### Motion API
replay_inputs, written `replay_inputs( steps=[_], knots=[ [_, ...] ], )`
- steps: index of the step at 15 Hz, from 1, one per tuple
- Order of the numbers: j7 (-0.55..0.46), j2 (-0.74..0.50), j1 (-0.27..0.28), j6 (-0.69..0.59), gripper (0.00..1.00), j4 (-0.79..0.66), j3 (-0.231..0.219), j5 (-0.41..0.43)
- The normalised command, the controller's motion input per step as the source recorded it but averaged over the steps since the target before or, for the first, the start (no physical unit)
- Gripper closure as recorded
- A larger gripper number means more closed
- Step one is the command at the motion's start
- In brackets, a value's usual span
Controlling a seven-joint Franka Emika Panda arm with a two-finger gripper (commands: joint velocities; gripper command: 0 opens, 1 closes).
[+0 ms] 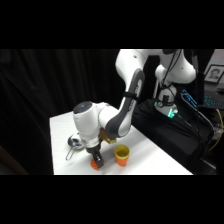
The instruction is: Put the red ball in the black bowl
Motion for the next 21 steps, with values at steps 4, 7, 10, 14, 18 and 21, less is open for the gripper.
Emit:
replay_inputs(
  steps=[4,7,10,14,18,21],
  knots=[
    [0.10,0.06,0.104,0.05,0.67,0.13,-0.071,-0.010],
    [0.12,-0.06,0.121,-0.02,0.93,0.04,-0.097,-0.049],
    [0.13,-0.13,0.109,-0.13,1.00,0.02,-0.092,-0.061],
    [0.10,-0.22,0.057,-0.21,0.97,-0.02,-0.046,-0.028],
    [0.09,-0.35,0.043,-0.21,0.97,-0.15,-0.049,-0.048],
    [0.09,-0.45,0.032,-0.18,0.97,-0.29,-0.035,-0.063]
  ],
)
